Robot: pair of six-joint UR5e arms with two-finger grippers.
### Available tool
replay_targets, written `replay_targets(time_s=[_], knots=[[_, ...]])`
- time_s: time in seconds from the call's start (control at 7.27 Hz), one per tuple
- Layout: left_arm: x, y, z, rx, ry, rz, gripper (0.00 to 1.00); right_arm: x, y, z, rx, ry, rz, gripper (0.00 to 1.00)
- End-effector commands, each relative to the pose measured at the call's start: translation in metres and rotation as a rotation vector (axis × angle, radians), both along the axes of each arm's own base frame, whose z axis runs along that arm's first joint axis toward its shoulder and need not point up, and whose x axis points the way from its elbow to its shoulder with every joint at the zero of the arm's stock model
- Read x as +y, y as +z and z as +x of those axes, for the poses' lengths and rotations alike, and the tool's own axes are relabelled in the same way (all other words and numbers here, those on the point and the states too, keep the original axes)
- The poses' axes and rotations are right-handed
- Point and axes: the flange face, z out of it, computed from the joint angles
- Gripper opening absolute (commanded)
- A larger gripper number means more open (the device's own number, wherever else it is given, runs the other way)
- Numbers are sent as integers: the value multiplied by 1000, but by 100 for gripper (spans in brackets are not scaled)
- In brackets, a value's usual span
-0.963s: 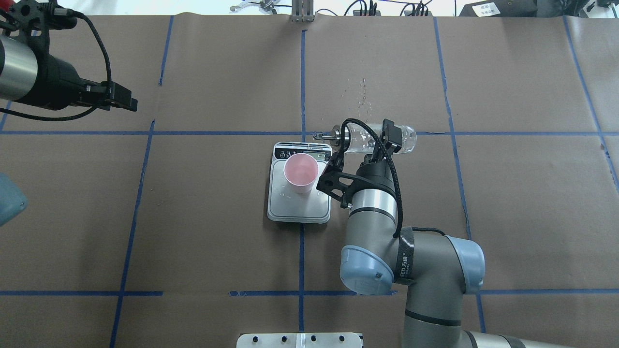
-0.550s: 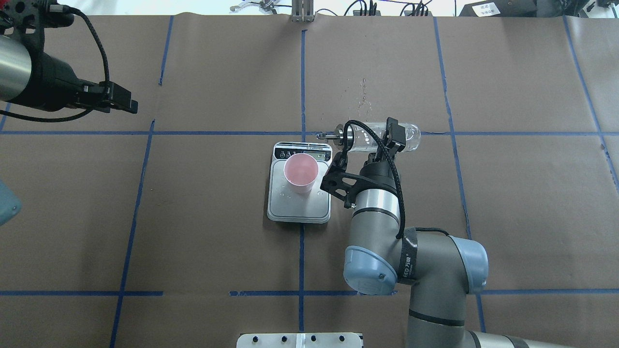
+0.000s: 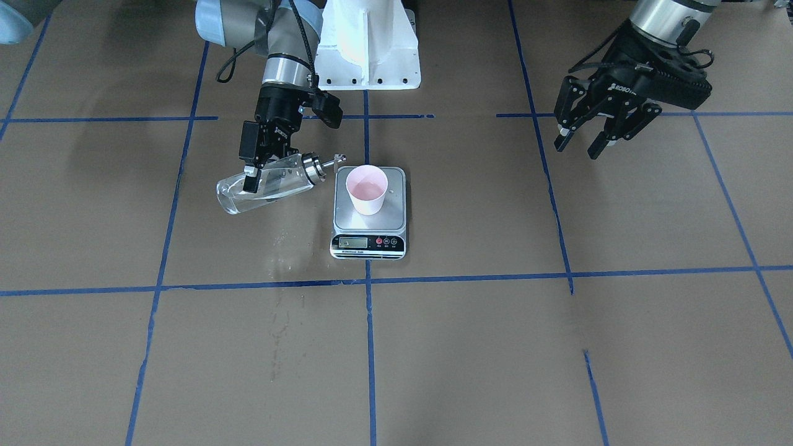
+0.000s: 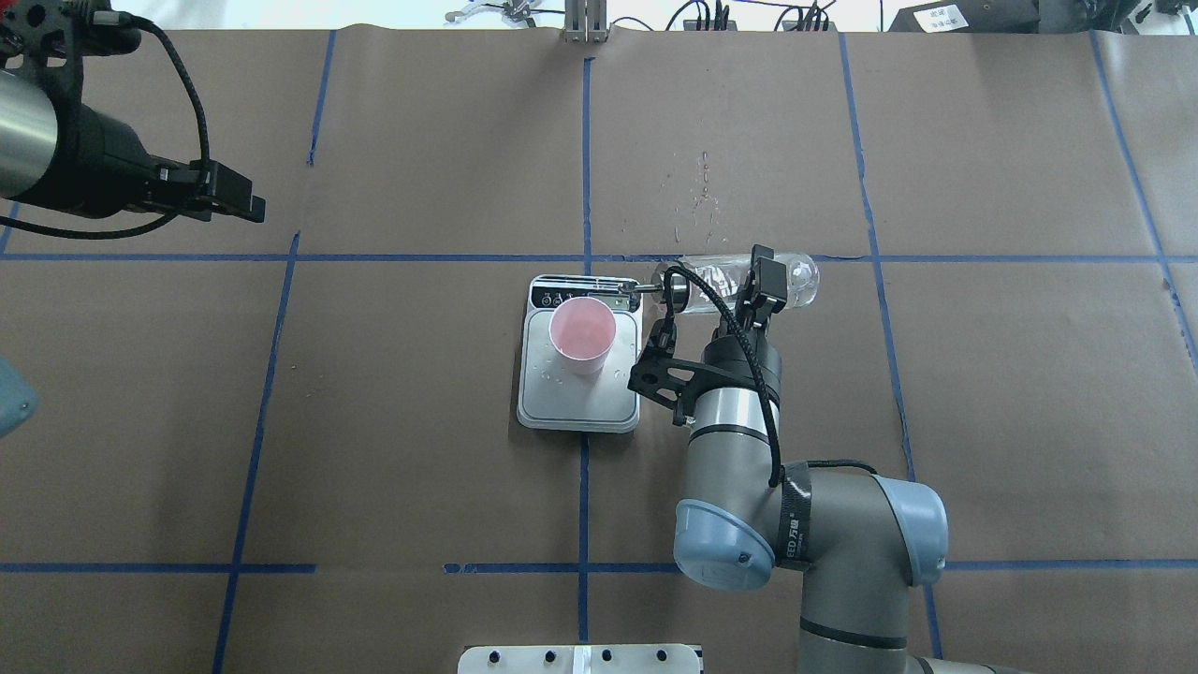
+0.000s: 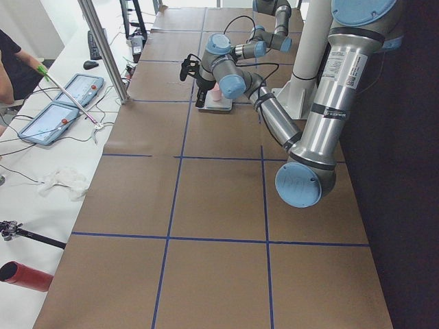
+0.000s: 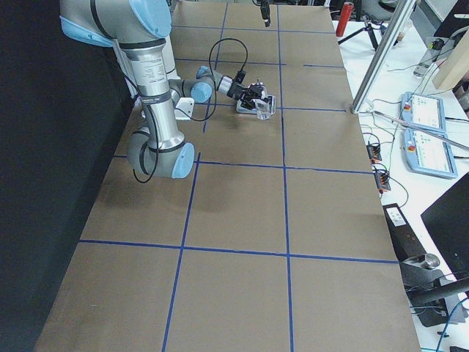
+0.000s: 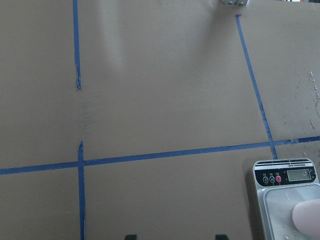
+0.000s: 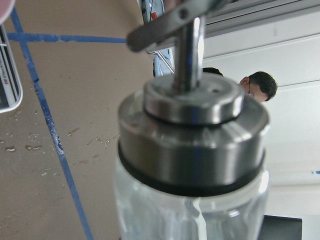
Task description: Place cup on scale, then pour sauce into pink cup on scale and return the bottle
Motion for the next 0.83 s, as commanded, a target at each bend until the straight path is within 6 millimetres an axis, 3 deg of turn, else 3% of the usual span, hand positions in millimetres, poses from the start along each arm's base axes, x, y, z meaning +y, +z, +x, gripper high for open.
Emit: replay_targets(time_s=[0.0,0.69], knots=[[0,0,1,0,3,-1,61,2,4,-2,71,-21,14,0],[-3,0,4,1,5,2,61,-8,-3,-4,102,-20,17,0]])
